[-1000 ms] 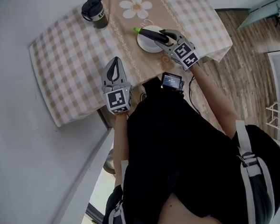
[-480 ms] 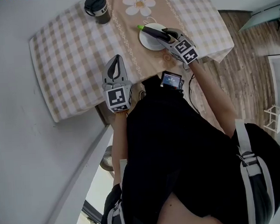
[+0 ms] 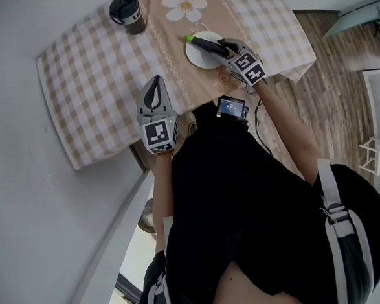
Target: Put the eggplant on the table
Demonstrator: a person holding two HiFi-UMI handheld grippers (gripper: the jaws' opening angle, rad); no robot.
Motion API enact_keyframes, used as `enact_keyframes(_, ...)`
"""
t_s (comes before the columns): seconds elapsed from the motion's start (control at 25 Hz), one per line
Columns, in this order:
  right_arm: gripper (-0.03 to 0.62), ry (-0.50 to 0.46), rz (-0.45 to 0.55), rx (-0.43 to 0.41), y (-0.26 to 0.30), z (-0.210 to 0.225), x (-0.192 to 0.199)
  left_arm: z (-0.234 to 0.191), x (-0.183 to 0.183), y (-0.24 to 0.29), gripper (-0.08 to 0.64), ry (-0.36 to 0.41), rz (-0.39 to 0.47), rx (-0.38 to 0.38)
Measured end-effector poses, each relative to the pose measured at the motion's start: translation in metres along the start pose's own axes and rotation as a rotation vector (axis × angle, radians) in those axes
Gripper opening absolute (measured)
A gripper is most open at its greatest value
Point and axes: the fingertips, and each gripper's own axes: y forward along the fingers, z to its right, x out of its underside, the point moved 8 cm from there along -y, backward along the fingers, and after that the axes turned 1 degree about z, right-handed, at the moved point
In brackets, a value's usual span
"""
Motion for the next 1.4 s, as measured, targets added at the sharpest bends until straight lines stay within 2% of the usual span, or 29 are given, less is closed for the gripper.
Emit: enact_keyframes(1.4,0.206,0.013,0.034,-0.032,-0.003,-0.002,0.003,0.013,0.002,0.006,0.009,0.029,-0.021,0.026)
